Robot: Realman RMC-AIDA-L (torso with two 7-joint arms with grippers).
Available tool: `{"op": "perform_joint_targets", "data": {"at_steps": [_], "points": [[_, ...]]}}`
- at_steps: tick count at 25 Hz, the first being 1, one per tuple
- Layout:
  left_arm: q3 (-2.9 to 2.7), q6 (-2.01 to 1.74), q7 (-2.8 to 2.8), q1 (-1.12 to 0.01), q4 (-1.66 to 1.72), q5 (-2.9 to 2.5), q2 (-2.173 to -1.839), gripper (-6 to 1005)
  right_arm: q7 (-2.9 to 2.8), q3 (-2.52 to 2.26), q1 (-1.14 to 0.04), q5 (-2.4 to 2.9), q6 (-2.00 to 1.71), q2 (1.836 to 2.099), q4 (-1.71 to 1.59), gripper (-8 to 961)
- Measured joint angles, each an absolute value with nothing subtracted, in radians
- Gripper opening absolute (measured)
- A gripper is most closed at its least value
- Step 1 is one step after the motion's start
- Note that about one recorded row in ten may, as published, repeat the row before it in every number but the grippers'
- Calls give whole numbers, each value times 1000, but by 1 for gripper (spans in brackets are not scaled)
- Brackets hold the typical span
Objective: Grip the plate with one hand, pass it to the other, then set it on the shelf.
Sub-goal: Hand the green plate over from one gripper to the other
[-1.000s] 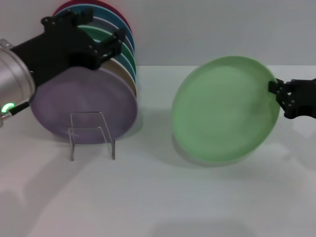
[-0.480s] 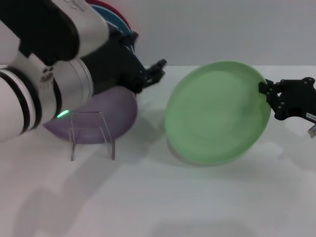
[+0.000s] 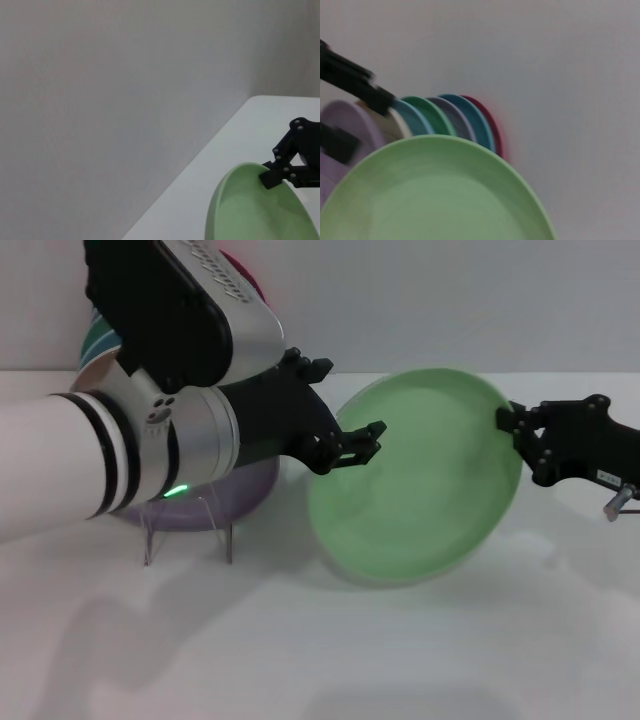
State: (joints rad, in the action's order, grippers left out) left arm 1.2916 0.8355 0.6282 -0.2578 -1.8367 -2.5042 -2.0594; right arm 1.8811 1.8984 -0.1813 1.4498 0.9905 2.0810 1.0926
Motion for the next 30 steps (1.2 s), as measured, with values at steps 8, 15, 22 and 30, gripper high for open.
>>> {"op": "perform_joint_targets", "data": {"at_steps": [8,15,22,30], "points": [[1296,828,628,-287,-1781,-2507,-2063,759,1874,1884,-175,1413,1059,2081,1092,30],[1299,815,629,-284,-1780,-2510,-2064,723,1873,1890,-170,1397,1076,2080,1088,31],[1294,837,679,-278,-1802,-2514,-2061,688,1871,1892,-174,1397,1075,2080,1074,32],[1286,818,725,-266,-1816,-2518,-2063,358,1854,1891,-174,1396,1077,2079,1074,34]]}}
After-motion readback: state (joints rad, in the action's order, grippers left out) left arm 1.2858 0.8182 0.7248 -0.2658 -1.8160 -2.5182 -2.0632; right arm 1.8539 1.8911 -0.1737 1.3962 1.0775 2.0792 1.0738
